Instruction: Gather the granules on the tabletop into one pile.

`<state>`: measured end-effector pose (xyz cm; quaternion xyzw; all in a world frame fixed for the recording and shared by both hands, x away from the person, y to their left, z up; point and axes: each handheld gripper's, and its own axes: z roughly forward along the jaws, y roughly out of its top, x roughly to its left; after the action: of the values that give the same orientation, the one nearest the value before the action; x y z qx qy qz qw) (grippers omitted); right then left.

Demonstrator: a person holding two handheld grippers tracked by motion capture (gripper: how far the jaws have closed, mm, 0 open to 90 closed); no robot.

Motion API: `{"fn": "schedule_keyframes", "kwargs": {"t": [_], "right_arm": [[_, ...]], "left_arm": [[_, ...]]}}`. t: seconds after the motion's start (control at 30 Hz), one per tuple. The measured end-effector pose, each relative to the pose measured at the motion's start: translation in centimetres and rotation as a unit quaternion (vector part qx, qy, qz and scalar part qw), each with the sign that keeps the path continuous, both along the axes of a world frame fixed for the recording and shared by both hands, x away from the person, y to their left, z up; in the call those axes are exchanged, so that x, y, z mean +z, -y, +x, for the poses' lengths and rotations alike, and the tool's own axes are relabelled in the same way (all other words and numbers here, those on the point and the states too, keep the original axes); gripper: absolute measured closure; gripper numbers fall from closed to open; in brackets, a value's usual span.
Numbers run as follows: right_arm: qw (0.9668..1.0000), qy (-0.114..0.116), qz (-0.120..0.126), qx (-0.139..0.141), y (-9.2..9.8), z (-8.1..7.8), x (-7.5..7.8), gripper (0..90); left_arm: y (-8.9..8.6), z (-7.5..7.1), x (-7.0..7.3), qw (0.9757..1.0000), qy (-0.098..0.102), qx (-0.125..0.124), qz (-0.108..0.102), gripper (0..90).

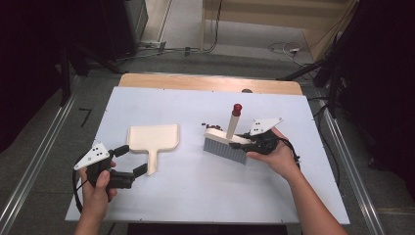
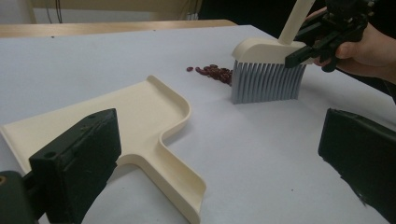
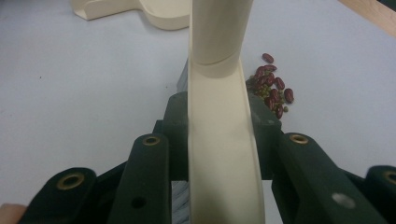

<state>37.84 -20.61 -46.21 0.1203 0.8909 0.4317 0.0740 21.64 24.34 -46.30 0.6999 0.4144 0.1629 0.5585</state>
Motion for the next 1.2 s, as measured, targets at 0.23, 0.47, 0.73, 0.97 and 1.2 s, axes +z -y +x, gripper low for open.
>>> {"fn": "schedule_keyframes", "kwargs": {"t": [0.23, 0.47, 0.73, 0.97, 1.2], "right_arm": [[0.9999, 0.014, -0.004, 0.0, -0.5, 0.4, 0.2, 65.7], [0.9999, 0.009, -0.003, -0.013, -0.4, 0.4, 0.7, 65.7], [0.9989, 0.005, 0.041, -0.021, 0.6, 1.0, 3.0, 65.7], [0.9949, 0.076, 0.022, -0.062, -1.0, 4.1, 4.5, 65.7], [0.992, 0.108, -0.022, -0.062, -3.8, 7.9, 2.9, 65.7]], "left_arm": [[0.0, 0.0, 0.0, 1.0, 0.001, 0.0, 0.001, 0.0], [-0.1, 0.0, 0.0, 1.0, 0.002, 0.001, -0.002, 0.0], [-0.1, 0.0, 0.0, 1.0, 0.0, 0.0, -0.001, 0.0], [0.1, 0.1, 0.0, 1.0, 0.0, -0.003, 0.001, 0.0], [-0.3, 0.1, -0.1, 1.0, 0.001, 0.001, -0.005, 0.0]]}}
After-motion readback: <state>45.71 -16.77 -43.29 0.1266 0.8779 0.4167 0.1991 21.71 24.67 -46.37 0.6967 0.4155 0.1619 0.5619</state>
